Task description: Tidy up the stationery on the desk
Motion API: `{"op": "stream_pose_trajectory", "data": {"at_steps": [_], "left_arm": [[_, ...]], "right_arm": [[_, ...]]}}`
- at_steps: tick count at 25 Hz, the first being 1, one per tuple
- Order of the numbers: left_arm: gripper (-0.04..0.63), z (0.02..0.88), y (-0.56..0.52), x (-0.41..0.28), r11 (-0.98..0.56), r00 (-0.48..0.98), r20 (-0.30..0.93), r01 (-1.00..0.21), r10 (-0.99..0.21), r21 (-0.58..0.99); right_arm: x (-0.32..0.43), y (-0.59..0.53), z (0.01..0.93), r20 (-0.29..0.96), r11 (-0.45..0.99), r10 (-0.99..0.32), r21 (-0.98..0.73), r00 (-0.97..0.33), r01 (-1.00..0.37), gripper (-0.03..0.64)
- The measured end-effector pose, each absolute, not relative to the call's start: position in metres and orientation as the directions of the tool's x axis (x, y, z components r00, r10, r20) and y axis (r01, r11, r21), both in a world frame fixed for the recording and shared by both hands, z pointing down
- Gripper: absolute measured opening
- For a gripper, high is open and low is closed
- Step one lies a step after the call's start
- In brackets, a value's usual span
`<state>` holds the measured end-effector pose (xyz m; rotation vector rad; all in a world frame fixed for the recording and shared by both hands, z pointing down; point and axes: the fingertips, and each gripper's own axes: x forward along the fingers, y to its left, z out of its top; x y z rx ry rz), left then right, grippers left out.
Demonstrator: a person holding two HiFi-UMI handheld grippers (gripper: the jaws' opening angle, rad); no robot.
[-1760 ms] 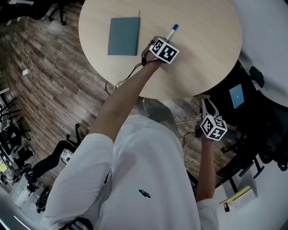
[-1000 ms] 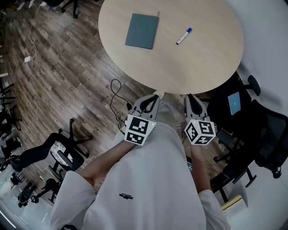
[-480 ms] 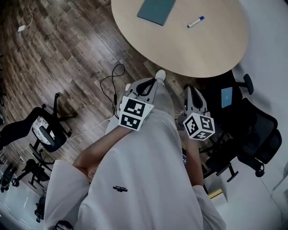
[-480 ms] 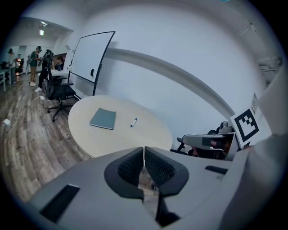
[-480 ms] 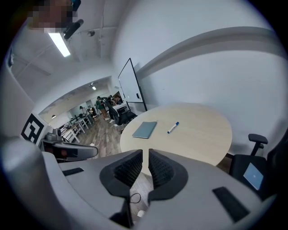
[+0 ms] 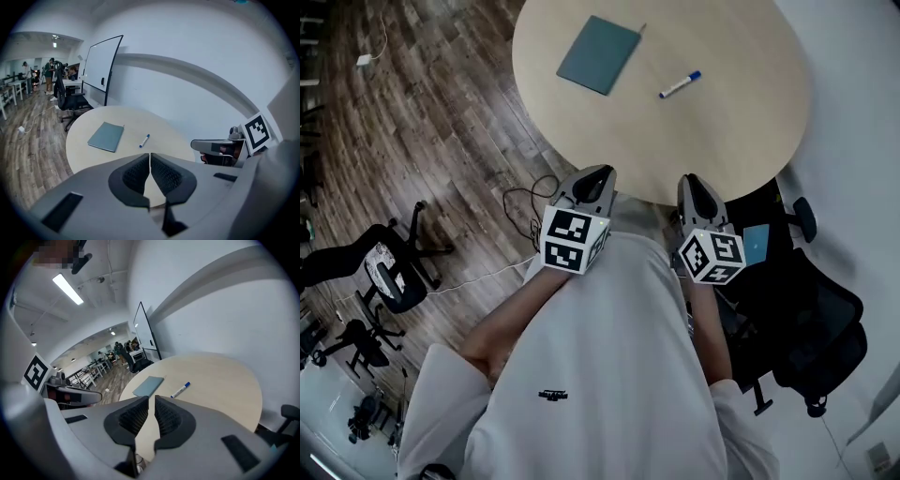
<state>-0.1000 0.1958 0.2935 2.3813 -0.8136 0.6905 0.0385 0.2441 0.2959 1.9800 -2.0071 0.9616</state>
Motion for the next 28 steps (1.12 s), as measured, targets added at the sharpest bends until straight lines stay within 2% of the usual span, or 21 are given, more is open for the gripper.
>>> {"op": "stream_pose_trajectory", "data": {"at_steps": [6,13,23,28], "left_arm": [[0.026,0.296,0.178,-0.015,-0.627,0.628,0.634,-0.729,-0.451,0.276],[0.028,0.308,0.154,0.003,-0.566,0.576,0.653,-0.781,-0.492,0.263],[0.028,0.319,0.125,-0.008,-0.523,0.548,0.666,-0.809,-0.506,0.268],[0.029,0.33,0.109,-0.024,-0.498,0.525,0.667,-0.828,-0.529,0.256]], "right_arm": [[0.107,0.204,0.3,0.513,0.067,-0.825,-0.33,-0.238,-0.942,0.064],[0.126,0.161,0.311,0.502,0.143,-0.807,-0.346,-0.311,-0.927,0.064],[0.12,0.136,0.316,0.527,0.122,-0.785,-0.384,-0.326,-0.915,0.063],[0.111,0.121,0.328,0.539,0.051,-0.788,-0.425,-0.298,-0.904,0.064]]}}
